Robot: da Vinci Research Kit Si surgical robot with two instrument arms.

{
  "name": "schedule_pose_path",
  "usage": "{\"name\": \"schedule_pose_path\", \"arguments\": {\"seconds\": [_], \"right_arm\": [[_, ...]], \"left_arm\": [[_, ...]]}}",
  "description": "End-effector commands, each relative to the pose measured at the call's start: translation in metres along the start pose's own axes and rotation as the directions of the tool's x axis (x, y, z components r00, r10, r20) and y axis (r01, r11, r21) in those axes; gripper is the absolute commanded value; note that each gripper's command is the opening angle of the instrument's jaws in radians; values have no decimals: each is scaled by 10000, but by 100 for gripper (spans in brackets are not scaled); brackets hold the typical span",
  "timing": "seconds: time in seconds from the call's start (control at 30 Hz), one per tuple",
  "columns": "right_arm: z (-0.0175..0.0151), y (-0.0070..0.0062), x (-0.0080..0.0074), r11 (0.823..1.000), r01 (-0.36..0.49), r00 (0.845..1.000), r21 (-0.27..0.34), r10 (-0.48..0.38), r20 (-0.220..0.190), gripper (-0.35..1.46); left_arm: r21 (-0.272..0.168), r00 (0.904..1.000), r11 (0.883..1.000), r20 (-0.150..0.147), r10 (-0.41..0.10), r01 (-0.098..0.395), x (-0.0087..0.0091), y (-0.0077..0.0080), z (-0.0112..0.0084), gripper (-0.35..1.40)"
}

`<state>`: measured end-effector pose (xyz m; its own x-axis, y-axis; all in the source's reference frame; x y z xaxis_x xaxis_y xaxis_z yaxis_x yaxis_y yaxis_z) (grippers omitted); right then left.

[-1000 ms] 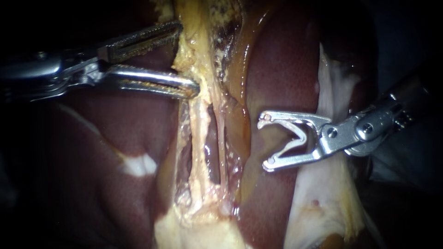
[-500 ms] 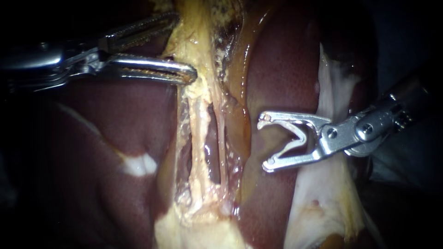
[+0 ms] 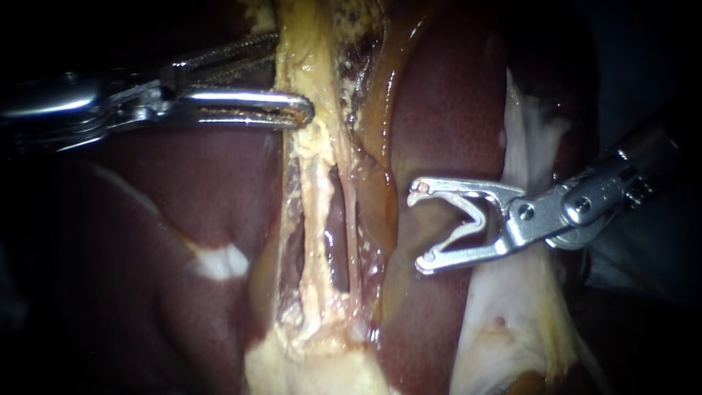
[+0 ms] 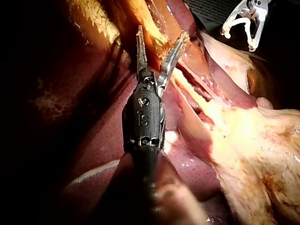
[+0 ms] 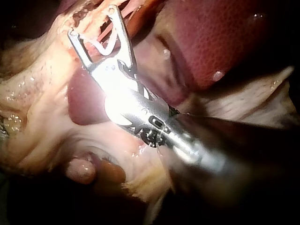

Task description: Grabbing gallbladder

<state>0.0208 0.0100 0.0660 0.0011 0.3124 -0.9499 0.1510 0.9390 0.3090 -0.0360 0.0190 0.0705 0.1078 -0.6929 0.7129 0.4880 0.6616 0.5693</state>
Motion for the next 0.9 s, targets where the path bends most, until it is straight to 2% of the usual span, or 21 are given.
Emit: {"name": "schedule_pose_path", "arguments": {"seconds": [0.03,0.1,0.23,0.53,0.9], "right_arm": [[0,0,0,10000,-1,10000,-2,1,-1,58],[0,0,0,10000,-2,10000,-2,2,-1,58],[0,0,0,10000,-2,10000,-2,2,-2,58],[0,0,0,10000,-2,10000,-1,2,-3,58],[0,0,0,10000,-2,10000,0,2,-3,58]], "left_arm": [[-13,10000,10000,-15,-99,99,0,1,-1,25],[-47,9996,9996,-132,-265,265,1,3,-3,5],[-105,9994,9996,-244,-260,258,2,7,-6,-35],[-172,9980,9996,-593,-231,221,3,8,-14,-35],[-142,9979,9996,-599,-240,231,2,6,-14,-35]]}}
